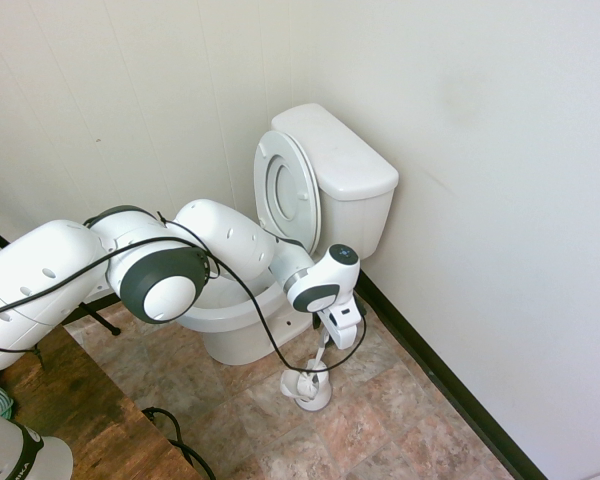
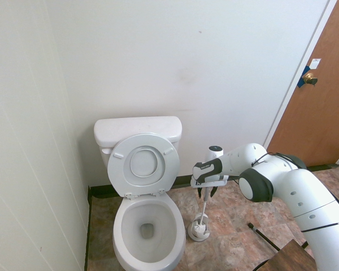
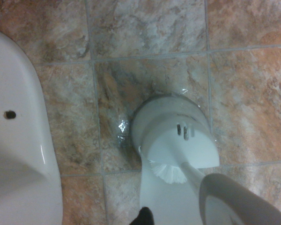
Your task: Clean the toilet
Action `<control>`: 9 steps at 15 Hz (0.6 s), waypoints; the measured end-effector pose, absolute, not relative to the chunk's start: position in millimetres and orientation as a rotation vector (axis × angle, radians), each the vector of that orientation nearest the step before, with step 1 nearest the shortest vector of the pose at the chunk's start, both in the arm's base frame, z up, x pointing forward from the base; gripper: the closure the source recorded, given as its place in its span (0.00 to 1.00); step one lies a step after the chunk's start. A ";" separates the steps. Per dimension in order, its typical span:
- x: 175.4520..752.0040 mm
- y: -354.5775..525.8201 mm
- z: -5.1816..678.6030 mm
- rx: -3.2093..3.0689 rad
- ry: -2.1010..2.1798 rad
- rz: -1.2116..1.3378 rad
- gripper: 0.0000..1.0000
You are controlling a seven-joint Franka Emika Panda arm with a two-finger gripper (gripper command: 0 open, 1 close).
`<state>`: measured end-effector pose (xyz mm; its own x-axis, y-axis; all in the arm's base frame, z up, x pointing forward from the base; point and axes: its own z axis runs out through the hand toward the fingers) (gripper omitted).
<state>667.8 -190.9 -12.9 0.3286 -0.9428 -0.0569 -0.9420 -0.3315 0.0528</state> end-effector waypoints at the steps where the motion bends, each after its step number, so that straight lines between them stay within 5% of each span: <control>1: 669.9 -190.3 -13.8 2.553 -1.812 -0.115 1.00; 9: 674.6 -198.5 -12.9 2.543 -1.829 -0.117 1.00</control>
